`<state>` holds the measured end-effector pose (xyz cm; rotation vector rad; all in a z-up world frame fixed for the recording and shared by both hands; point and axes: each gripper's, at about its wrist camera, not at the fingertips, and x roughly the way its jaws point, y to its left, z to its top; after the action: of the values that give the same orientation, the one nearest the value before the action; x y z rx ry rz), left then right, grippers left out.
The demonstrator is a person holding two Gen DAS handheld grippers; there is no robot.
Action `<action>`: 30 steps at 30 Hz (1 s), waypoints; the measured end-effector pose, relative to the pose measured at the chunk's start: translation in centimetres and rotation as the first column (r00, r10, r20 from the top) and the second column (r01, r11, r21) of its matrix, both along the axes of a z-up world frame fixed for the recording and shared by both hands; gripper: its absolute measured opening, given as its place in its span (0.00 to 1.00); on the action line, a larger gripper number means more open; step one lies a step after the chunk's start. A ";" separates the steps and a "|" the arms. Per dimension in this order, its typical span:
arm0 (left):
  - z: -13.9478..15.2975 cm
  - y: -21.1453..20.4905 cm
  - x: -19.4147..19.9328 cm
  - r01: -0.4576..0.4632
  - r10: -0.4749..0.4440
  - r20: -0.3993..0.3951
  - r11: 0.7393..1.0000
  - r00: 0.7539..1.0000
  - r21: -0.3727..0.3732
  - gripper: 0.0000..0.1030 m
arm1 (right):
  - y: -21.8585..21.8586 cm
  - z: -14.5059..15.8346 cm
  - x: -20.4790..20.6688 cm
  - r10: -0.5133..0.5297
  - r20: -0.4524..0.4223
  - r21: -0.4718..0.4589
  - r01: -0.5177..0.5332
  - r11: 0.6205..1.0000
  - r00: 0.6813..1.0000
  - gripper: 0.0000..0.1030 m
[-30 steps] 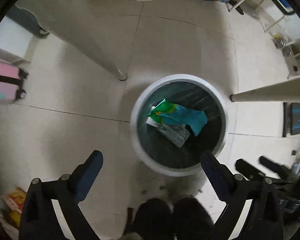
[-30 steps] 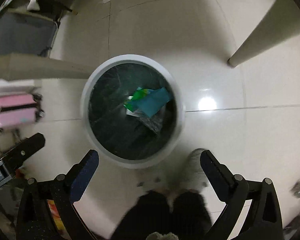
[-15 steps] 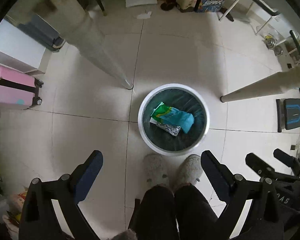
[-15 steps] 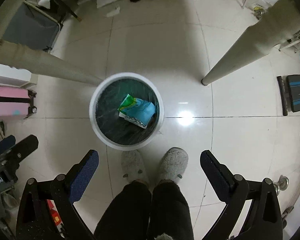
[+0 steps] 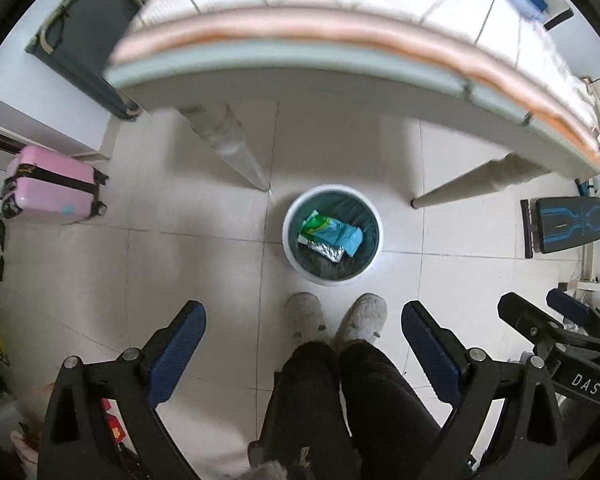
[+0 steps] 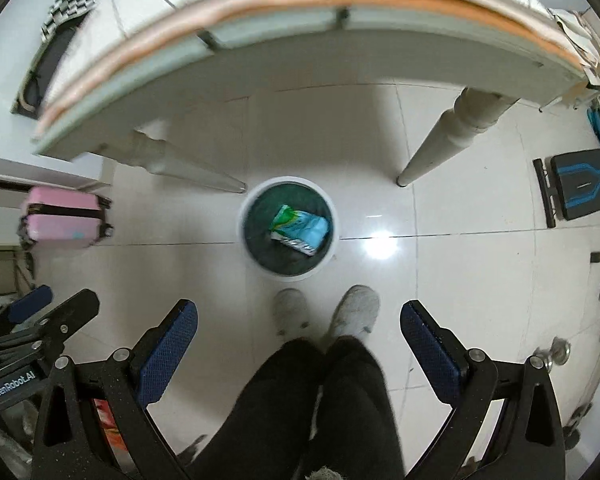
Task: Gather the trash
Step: 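Raise both tools back over the table, then grasp the white-green medicine box with the left tool while the right tool grasps the blue printed bag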
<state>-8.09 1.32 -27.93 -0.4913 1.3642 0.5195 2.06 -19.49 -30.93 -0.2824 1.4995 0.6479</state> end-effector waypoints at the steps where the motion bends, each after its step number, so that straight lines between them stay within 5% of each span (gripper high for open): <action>1: 1.4 0.3 0.0 -0.001 0.001 0.011 1.000 1.000 0.010 0.97 | 0.0 1.8 0.1 -0.015 -0.002 0.014 0.015 1.000 1.000 0.99; 7: 8.7 2.5 2.8 -0.014 -0.005 0.114 0.986 0.993 0.166 0.97 | 1.0 10.2 2.4 -0.087 0.028 0.119 0.083 0.989 0.996 0.99; 15: 15.1 5.4 11.9 -0.001 -0.061 0.196 0.953 0.979 0.303 1.00 | 2.3 18.0 12.4 -0.197 0.092 0.157 0.181 0.971 0.976 0.99; 20: 16.9 6.6 20.3 0.041 -0.106 0.187 0.946 0.977 0.321 1.00 | 3.0 18.4 21.7 -0.228 0.115 0.121 0.214 0.969 0.967 0.99; 25: 16.9 6.4 31.2 0.170 -0.224 0.129 0.926 0.966 0.336 1.00 | 3.9 15.5 33.4 -0.258 0.096 0.084 0.251 0.964 0.961 0.99; 30: 14.9 6.3 42.3 0.360 -0.383 0.012 0.878 0.924 0.317 1.00 | 5.9 11.7 43.3 -0.241 0.058 0.018 0.241 0.970 0.969 0.99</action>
<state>34.23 7.57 -13.04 0.0142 1.2369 0.3813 45.38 -13.62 -19.24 -0.1072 1.4443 0.4488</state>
